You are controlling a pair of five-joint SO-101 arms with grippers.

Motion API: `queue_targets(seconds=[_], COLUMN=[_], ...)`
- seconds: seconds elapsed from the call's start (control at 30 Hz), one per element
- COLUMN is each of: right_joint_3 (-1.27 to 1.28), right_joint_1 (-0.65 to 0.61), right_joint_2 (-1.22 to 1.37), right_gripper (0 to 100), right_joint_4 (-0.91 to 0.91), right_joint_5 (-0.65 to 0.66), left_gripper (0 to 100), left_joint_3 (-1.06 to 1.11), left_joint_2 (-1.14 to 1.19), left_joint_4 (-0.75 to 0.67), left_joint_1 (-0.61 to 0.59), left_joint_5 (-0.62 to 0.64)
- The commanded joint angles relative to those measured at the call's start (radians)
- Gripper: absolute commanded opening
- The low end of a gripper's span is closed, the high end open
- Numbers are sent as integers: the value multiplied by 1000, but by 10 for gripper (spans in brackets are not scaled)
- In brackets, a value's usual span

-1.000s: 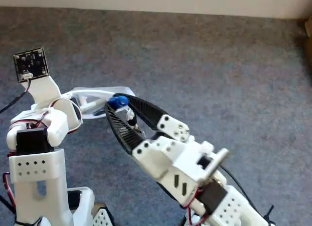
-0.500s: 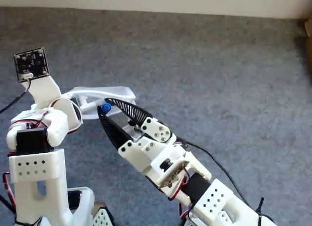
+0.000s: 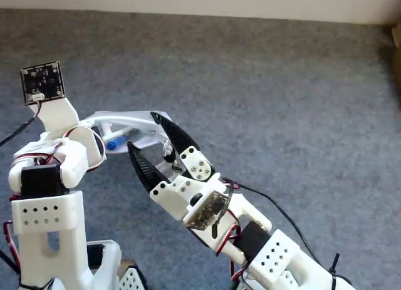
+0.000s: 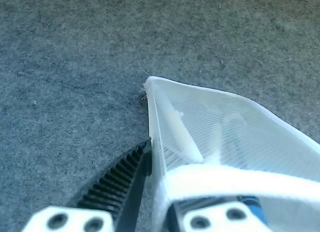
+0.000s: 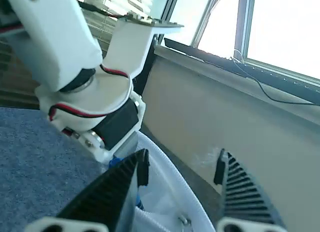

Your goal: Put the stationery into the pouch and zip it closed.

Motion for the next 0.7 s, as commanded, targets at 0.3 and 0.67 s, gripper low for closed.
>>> queue_targets(seconds=[0.3,0.67], right_joint_3=[-64,-246], right_joint_1=[19,21], right_joint_2=[-177,-303], right_gripper=[202,202], right_joint_4=[229,700], right_joint_5=[12,-129], left_gripper=[14,14], left_joint_3=[-12,2], left_joint_2=[-31,-38], left_joint_4=[-28,-32], left_joint_1=[10,10], left_joint_5=[-9,-9])
